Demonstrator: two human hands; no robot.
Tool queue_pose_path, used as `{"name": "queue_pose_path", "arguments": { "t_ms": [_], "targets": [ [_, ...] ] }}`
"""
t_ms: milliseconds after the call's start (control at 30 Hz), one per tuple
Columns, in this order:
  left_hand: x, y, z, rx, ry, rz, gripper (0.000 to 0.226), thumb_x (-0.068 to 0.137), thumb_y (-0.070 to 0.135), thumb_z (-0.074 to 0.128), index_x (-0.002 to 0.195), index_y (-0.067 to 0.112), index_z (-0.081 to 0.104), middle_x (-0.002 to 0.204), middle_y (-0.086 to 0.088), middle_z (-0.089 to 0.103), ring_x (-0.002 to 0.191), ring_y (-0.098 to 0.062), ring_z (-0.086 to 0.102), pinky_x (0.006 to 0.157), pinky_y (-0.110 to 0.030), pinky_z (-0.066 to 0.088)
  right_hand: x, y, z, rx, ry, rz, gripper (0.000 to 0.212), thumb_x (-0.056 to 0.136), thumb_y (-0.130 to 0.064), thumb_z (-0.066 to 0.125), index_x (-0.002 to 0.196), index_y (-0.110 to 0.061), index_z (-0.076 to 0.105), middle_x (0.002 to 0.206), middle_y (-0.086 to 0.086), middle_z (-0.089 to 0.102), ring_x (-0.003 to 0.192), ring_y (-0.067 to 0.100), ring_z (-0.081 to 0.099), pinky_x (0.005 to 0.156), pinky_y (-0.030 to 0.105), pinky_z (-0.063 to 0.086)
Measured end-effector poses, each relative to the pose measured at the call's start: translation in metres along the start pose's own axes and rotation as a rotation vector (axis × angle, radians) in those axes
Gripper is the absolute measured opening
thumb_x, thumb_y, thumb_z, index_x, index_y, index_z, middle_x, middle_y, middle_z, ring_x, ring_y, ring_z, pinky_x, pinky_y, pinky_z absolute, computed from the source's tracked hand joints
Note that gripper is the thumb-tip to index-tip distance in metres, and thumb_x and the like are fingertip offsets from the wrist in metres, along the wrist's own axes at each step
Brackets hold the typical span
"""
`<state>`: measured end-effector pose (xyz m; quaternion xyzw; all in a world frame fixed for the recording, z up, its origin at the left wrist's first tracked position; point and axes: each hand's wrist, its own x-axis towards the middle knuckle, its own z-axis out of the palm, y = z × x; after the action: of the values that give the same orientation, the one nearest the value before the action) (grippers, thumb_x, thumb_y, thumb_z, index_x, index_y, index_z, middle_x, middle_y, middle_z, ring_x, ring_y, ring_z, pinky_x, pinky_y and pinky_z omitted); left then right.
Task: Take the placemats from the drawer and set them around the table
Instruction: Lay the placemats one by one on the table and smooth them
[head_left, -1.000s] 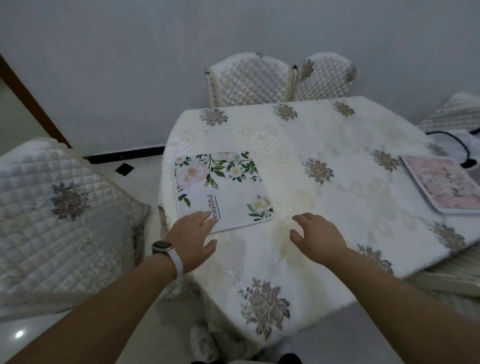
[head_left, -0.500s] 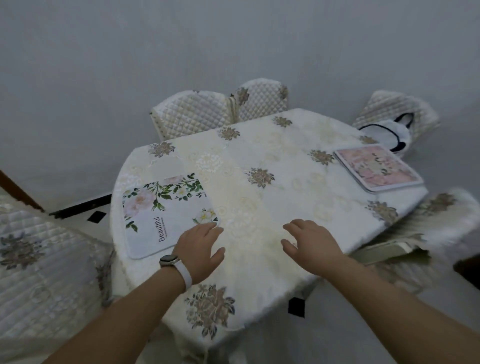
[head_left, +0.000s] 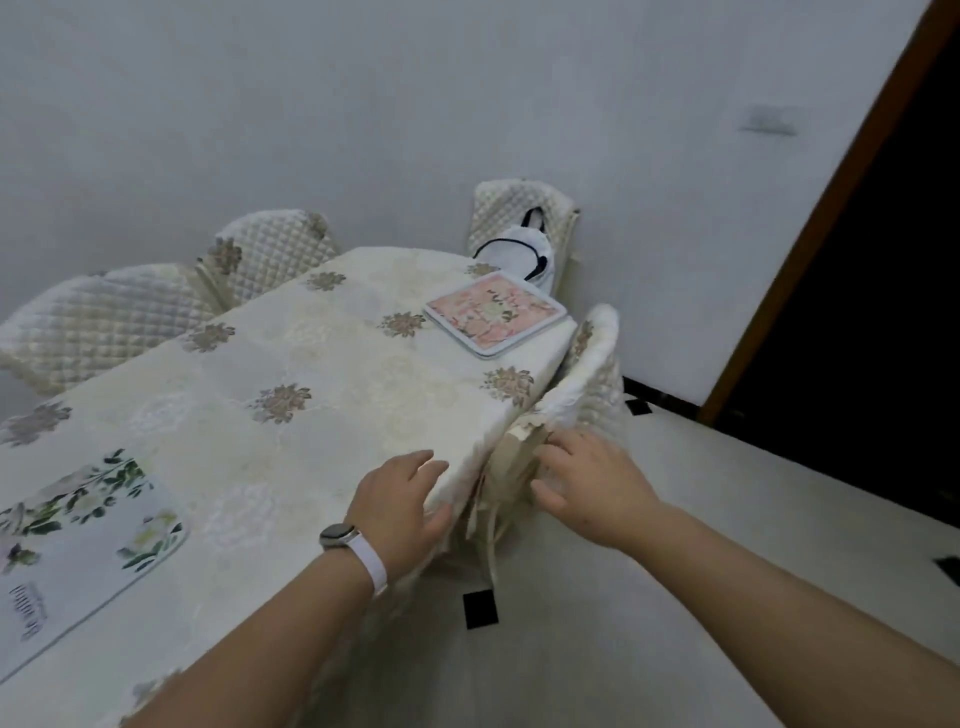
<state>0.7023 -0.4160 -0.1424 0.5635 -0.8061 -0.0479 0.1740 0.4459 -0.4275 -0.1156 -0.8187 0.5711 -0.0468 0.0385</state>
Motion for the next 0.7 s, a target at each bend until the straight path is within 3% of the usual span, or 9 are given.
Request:
{"name": "queue_pose_path", "arguments": {
  "t_ms": [100, 333, 467, 700],
  "targets": [
    [0.031, 0.040, 0.009, 0.012, 0.003, 0.122, 0.042, 0.082, 0.031, 0.065, 0.118, 0.012, 0.066, 0.125, -0.014, 0.063, 0.111, -0.034, 0.060, 0.089, -0.046, 0.051, -0.028, 0.036, -0.007, 0.009, 0.021, 0.085, 0.043, 0.093, -0.049, 0.041, 0.125, -0.024, 0.056, 0.132, -0.002, 0.051, 0.121, 0.022, 0.046, 0.096, 0.040, 0.041],
    [0.099, 0.118, 0.044, 0.004, -0.049, 0.362, 0.041, 0.084, 0.035, 0.062, 0.120, 0.017, 0.064, 0.125, -0.010, 0.062, 0.112, -0.032, 0.058, 0.092, -0.044, 0.047, -0.070, 0.111, -0.018, 0.011, 0.058, 0.301, 0.048, 0.093, -0.052, 0.036, 0.129, -0.027, 0.055, 0.129, -0.003, 0.053, 0.120, 0.020, 0.046, 0.100, 0.038, 0.038],
    [0.132, 0.153, 0.067, -0.055, -0.074, 0.420, 0.043, 0.082, 0.038, 0.052, 0.117, 0.015, 0.066, 0.123, -0.010, 0.063, 0.110, -0.032, 0.060, 0.090, -0.044, 0.048, -0.080, 0.149, -0.017, 0.005, 0.051, 0.401, 0.052, 0.091, -0.054, 0.030, 0.131, -0.030, 0.052, 0.128, -0.005, 0.054, 0.118, 0.018, 0.047, 0.099, 0.038, 0.038],
    [0.226, 0.187, 0.125, -0.043, -0.133, 0.571, 0.042, 0.085, 0.039, 0.062, 0.123, 0.020, 0.062, 0.129, -0.007, 0.060, 0.116, -0.029, 0.057, 0.097, -0.043, 0.044, -0.054, 0.224, -0.009, 0.002, 0.000, 0.524, 0.049, 0.094, -0.051, 0.035, 0.134, -0.029, 0.051, 0.130, -0.006, 0.054, 0.120, 0.018, 0.047, 0.101, 0.038, 0.036]
  ]
}}
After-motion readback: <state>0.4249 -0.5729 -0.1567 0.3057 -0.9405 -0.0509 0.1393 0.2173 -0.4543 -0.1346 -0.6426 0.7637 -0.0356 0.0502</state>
